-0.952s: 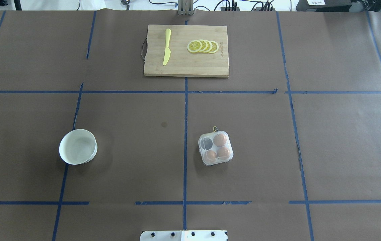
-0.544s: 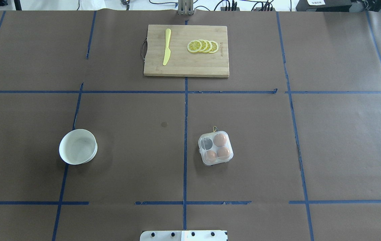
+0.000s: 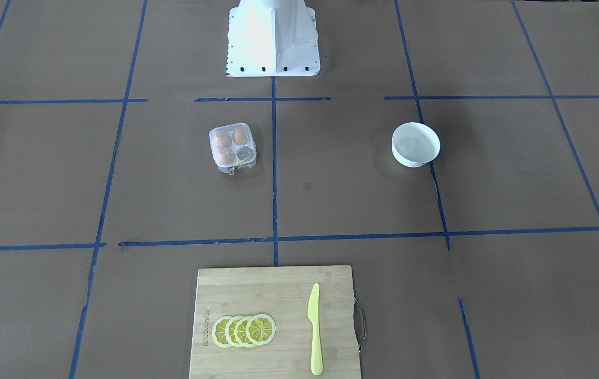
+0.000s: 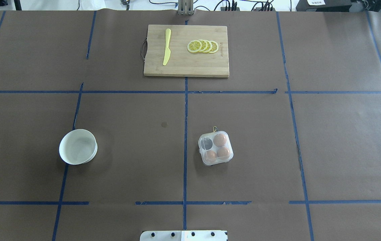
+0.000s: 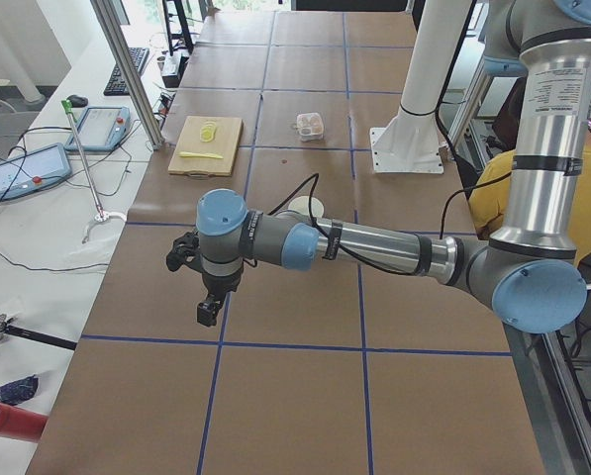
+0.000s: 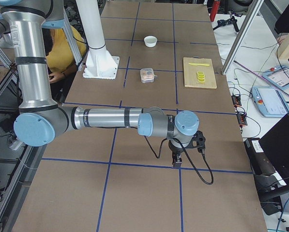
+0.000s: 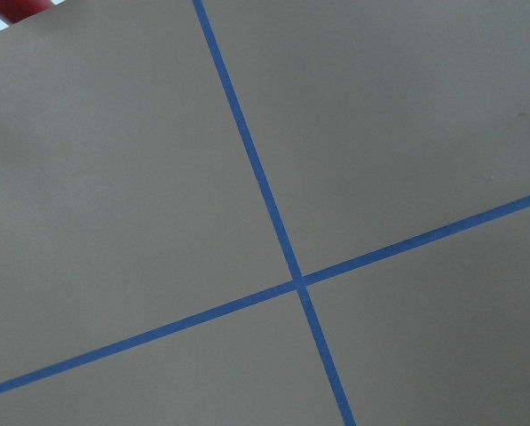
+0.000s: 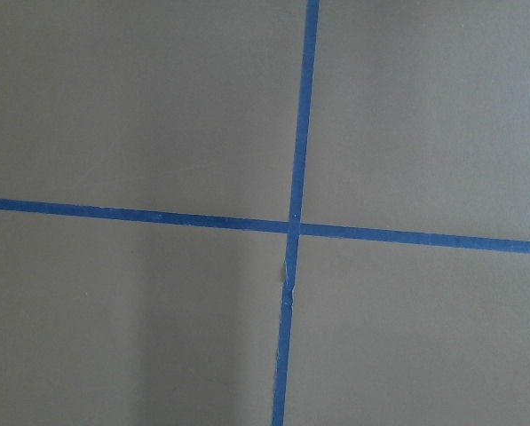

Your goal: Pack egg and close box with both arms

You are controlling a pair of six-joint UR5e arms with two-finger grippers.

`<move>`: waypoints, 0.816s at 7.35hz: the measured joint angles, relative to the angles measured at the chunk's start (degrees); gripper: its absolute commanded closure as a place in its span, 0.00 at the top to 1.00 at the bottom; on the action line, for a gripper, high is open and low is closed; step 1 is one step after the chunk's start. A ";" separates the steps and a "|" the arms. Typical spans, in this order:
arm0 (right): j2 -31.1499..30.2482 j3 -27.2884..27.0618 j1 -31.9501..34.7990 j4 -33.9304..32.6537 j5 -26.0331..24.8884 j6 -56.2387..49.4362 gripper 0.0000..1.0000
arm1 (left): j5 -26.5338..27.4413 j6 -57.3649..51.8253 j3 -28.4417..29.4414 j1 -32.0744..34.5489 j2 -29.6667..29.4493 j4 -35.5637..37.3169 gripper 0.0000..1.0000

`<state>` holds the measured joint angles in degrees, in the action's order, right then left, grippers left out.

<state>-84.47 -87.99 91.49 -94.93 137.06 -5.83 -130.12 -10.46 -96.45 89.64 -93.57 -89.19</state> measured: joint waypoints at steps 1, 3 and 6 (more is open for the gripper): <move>-0.21 -0.02 0.00 0.00 -0.03 0.00 1.00 | -0.12 0.00 -0.42 -0.07 0.00 2.66 1.00; -0.58 -0.05 0.00 0.00 0.01 -0.16 1.00 | -0.30 0.15 -0.34 -0.18 0.04 4.04 1.00; -0.85 -0.08 0.00 0.01 0.04 -0.39 1.00 | -0.55 0.42 -0.29 -0.32 0.06 4.04 1.00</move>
<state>-85.32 -88.06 91.49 -94.92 137.11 -6.21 -130.66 -10.04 -96.74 89.32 -93.52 -85.15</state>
